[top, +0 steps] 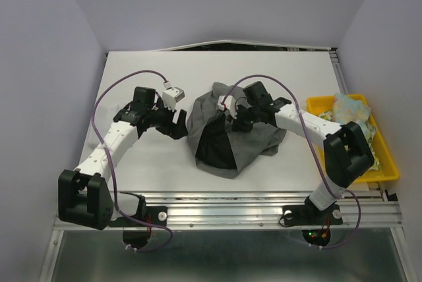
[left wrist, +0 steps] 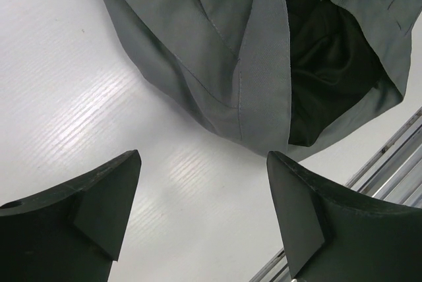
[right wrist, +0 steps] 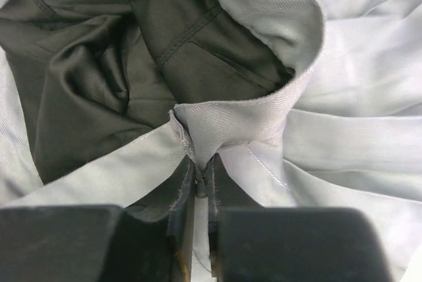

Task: Fold and stack the skirts
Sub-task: Flatten the skirt out

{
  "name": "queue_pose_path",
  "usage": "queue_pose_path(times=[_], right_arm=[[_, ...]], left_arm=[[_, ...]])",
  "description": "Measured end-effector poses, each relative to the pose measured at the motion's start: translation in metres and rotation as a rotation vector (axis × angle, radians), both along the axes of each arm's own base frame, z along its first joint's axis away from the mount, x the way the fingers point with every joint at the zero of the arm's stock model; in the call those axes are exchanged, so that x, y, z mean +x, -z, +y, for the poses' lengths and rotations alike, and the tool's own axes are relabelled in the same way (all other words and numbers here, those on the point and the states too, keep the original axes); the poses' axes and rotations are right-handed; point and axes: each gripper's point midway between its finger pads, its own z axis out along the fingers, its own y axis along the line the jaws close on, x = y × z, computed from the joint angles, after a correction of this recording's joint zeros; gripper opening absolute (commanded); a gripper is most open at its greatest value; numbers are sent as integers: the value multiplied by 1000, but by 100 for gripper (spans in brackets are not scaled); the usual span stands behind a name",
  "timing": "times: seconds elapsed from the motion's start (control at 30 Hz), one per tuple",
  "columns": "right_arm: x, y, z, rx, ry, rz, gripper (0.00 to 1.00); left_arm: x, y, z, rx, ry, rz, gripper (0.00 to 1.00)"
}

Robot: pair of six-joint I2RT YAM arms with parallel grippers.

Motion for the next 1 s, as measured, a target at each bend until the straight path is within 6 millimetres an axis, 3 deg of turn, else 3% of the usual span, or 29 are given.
queue_pose_path(times=[0.1,0.27,0.43,0.6,0.73,0.87,1.0], right_arm=[[0,-12,2,17,-6,-17,1],[10,-51,8,78,45,-51,1],[41,-107,9,213,207,-41,1],[77,-156,-2,372,397,-27,1],[84,-165,-4,437,491,31,1],[85,-171,-2,481,537,76,1],[86,-172,-3,502,566,105,1]], left_arm=[[1,1,2,1,-11,6,89],[1,9,2,3,-16,30,89],[-3,14,3,2,-19,26,95],[-5,3,6,-5,-43,-26,96],[1,-2,7,-7,-67,-55,96],[3,-3,5,-19,-80,-55,89],[2,-10,-5,-49,11,-102,87]])
